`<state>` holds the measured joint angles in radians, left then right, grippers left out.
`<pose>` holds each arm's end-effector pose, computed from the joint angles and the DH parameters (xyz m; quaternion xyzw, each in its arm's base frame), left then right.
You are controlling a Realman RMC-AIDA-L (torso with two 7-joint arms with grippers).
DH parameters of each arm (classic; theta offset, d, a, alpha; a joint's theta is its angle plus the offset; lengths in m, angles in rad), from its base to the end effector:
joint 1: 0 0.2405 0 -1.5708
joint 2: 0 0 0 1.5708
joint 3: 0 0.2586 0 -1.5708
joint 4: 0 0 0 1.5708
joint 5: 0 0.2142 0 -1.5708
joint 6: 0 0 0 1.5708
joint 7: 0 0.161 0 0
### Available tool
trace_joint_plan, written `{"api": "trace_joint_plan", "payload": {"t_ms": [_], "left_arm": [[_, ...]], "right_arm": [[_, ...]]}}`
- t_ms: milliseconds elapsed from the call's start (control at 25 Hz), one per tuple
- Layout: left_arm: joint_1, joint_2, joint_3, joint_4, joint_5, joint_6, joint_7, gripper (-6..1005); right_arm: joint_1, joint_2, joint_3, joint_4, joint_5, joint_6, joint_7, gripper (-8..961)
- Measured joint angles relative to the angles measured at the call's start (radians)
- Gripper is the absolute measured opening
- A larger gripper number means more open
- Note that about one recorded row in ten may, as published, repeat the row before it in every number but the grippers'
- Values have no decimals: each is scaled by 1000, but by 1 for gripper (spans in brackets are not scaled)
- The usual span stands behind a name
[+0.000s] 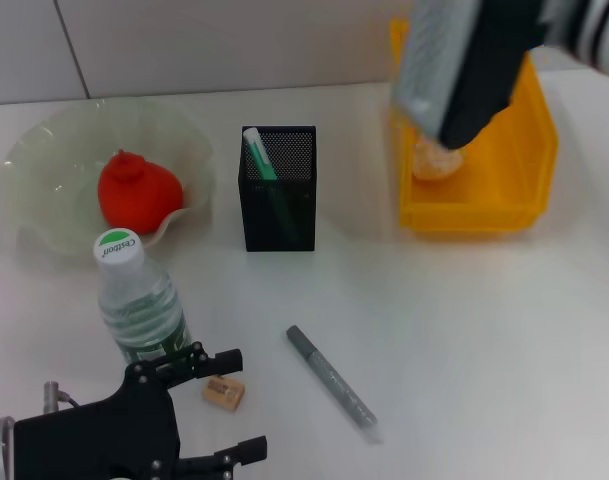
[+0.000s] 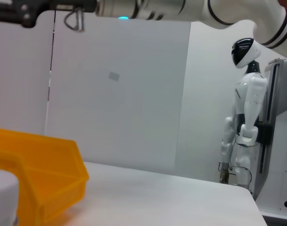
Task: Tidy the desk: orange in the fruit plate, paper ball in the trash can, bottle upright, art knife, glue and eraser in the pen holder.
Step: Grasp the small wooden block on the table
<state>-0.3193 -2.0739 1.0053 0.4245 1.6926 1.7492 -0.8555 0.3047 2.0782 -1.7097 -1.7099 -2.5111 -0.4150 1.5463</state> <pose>-0.2740 0.2317 -0.0582 -0.9322 -0.0892 -0.3450 0.0638 0.0691 0.3955 0.0366 -0.7751 -0.3275 -0.0469 0.5384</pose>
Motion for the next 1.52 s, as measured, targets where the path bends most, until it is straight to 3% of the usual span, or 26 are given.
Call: {"api": "trace_joint_plan", "payload": {"t_ms": [240, 400, 480, 600, 680, 760, 880, 960, 1080, 1120, 1160, 1200, 1320, 1360, 1520], "left_arm": [[-8, 1, -1, 24, -5, 14, 0, 841], [-1, 4, -4, 49, -29, 52, 0, 841], [3, 5, -4, 66, -38, 74, -7, 841], [4, 5, -7, 80, -44, 80, -21, 842], [-2, 5, -8, 103, -43, 66, -65, 842], [-11, 5, -3, 141, -40, 40, -146, 842], [-21, 5, 19, 203, -32, -1, -254, 842], [-29, 4, 72, 297, -3, -52, -366, 842], [-29, 4, 72, 297, -3, -52, -366, 841], [-28, 2, 187, 486, 63, -126, -526, 841], [-28, 2, 187, 486, 63, -126, -526, 841], [-26, 3, 232, 590, 121, -156, -607, 841], [-30, 2, 273, 674, 181, -169, -673, 841], [-48, 1, 301, 764, 251, -170, -747, 841], [-59, 2, 320, 812, 288, -169, -789, 841]], "right_arm": [[-103, 8, 44, -35, 265, -25, -12, 479], [-203, 4, 171, -77, 669, -118, -19, 478], [-236, 2, 306, -29, 953, -264, -61, 478], [-221, -2, 558, 202, 1394, -666, -158, 524], [-175, -8, 718, 429, 1586, -966, -181, 554], [-132, -19, 843, 600, 1672, -1180, -180, 585], [-104, -28, 955, 726, 1631, -1365, -213, 631], [-103, -27, 973, 747, 1516, -1391, -247, 675], [-101, -25, 976, 760, 1308, -1396, -282, 763], [-96, -26, 977, 769, 1244, -1397, -285, 792], [-92, -28, 978, 781, 1192, -1397, -290, 792], [-87, -32, 981, 798, 1132, -1397, -300, 791], [-82, -43, 987, 851, 1007, -1401, -347, 790], [-80, -49, 988, 868, 961, -1406, -356, 789], [-63, -75, 983, 919, 786, -1431, -359, 788]]}}
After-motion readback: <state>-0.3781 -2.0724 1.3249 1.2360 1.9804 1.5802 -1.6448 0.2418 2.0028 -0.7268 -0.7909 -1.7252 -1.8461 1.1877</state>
